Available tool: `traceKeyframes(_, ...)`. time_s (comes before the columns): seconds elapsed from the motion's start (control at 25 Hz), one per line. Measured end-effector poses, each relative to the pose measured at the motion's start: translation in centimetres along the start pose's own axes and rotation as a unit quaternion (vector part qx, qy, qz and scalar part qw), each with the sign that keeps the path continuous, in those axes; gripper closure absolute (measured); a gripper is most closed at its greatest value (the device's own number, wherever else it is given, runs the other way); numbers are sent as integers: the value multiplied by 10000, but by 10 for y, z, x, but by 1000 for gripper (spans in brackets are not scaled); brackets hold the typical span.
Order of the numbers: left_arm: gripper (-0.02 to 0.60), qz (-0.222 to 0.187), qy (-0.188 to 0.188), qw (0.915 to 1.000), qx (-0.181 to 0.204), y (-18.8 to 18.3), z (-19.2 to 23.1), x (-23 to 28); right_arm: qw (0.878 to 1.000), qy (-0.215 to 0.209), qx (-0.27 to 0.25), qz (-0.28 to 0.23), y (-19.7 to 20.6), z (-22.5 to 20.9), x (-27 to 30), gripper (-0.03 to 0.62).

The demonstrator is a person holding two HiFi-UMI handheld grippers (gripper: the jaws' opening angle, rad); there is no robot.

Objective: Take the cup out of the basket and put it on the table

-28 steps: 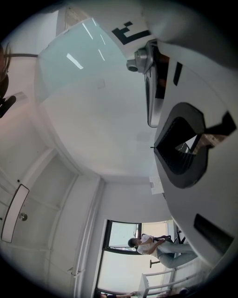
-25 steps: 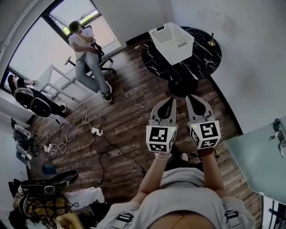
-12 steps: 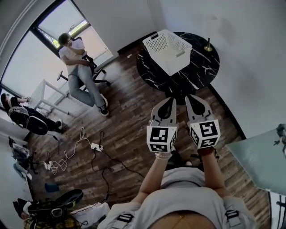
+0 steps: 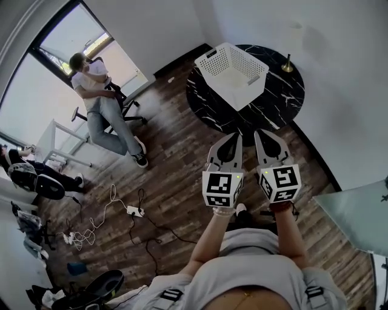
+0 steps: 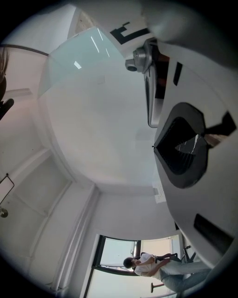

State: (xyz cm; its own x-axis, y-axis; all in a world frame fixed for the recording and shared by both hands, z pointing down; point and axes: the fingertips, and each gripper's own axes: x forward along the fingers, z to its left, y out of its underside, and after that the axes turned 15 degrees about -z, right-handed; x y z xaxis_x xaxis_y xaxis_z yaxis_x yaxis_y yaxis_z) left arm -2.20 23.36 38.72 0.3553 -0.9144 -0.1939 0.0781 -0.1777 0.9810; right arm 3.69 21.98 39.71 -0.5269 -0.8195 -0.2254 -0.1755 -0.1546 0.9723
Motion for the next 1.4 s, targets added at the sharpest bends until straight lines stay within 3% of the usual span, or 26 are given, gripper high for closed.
traceKeyframes(0.64, 575, 146, -310, 9994, -85, 14, 44, -3, 9999, -120, 49, 111, 18, 20, 36, 585)
traceKeyframes(1.4, 575, 56, -540, 9985, 0, 16, 56, 85, 9981, -598, 109, 130, 22, -31, 106, 585)
